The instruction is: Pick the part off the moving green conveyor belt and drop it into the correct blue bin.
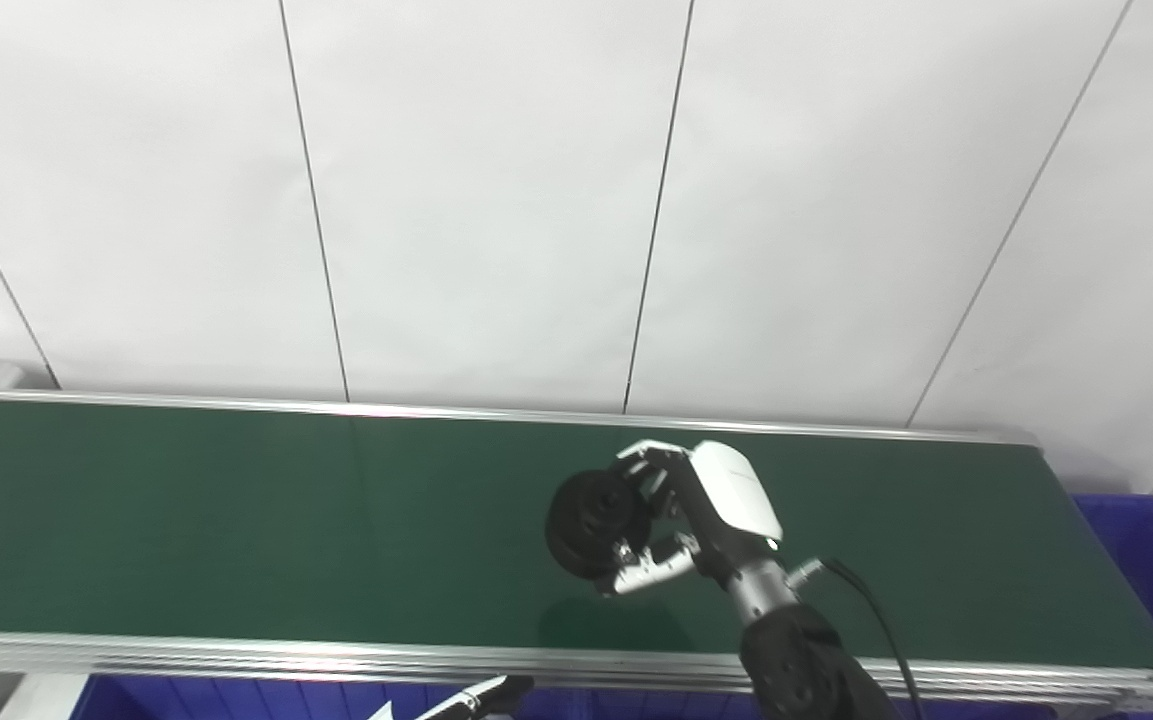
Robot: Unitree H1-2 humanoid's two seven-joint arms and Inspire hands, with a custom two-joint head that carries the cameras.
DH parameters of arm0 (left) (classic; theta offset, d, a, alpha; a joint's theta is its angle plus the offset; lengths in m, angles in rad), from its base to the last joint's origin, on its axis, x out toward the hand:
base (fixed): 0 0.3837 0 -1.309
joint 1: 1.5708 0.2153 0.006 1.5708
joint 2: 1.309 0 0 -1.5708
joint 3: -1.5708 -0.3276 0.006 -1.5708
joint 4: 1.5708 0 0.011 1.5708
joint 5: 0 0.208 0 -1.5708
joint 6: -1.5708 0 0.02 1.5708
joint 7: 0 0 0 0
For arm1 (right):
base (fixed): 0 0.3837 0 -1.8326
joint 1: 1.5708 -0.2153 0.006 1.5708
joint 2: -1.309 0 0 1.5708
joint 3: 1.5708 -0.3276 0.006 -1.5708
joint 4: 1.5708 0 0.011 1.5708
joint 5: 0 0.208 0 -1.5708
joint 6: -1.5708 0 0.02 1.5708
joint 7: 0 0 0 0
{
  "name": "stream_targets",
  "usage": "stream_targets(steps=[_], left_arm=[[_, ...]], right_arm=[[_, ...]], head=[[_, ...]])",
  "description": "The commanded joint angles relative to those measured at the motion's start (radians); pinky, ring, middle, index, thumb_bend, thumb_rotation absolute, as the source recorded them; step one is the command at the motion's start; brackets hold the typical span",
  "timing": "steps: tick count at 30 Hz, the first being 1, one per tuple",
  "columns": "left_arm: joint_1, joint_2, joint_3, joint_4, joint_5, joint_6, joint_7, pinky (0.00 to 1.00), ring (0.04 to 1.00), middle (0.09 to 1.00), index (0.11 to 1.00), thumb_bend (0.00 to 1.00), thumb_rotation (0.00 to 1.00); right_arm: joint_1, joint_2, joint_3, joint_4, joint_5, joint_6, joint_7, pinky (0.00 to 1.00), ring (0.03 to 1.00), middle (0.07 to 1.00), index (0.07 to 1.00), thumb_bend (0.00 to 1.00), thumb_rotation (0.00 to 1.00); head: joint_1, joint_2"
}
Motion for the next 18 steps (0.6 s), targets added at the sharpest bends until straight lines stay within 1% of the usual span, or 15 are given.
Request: stream_targets(steps=[1, 3, 7, 9, 12, 14, 18], left_arm=[[-0.021, -0.001, 0.011, -0.010, -0.027, -0.032, -0.015, 0.87, 0.930, 0.957, 0.931, 0.47, 0.58], [-0.023, -0.003, 0.016, -0.012, -0.028, -0.032, -0.025, 0.87, 0.932, 0.959, 0.934, 0.46, 0.58], [-0.025, -0.009, 0.028, -0.010, -0.038, -0.033, -0.045, 0.87, 0.933, 0.959, 0.936, 0.46, 0.58], [-0.024, -0.010, 0.034, -0.012, -0.045, -0.032, -0.057, 0.87, 0.936, 0.960, 0.938, 0.46, 0.58], [-0.024, -0.011, 0.043, -0.016, -0.049, -0.032, -0.068, 0.88, 0.939, 0.963, 0.941, 0.46, 0.59], [-0.023, -0.013, 0.051, -0.018, -0.054, -0.033, -0.077, 0.89, 0.944, 0.969, 0.946, 0.45, 0.60], [-0.024, -0.020, 0.065, -0.025, -0.070, -0.033, -0.099, 0.89, 0.944, 0.972, 0.949, 0.43, 0.59]], right_arm=[[0.013, -0.015, -0.033, -0.107, -0.006, 0.043, 0.021, 0.37, 0.424, 0.529, 0.488, 0.51, 0.00], [0.043, -0.020, -0.049, -0.164, -0.016, 0.069, 0.043, 0.37, 0.421, 0.525, 0.492, 0.52, 0.00], [0.132, -0.039, -0.098, -0.312, -0.006, 0.109, 0.083, 0.36, 0.412, 0.498, 0.513, 0.52, 0.00], [0.174, -0.048, -0.118, -0.382, -0.012, 0.140, 0.111, 0.36, 0.412, 0.492, 0.517, 0.52, 0.00], [0.235, -0.060, -0.148, -0.450, -0.008, 0.142, 0.122, 0.35, 0.404, 0.486, 0.525, 0.51, 0.00], [0.280, -0.060, -0.167, -0.491, -0.010, 0.155, 0.128, 0.34, 0.405, 0.490, 0.522, 0.52, 0.00], [0.385, -0.055, -0.193, -0.554, -0.005, 0.144, 0.126, 0.33, 0.405, 0.494, 0.519, 0.52, 0.00]], head=[[-0.003, 0.002], [-0.008, 0.005], [-0.017, 0.014], [-0.024, 0.022], [-0.036, 0.034], [-0.042, 0.041], [-0.047, 0.051]])
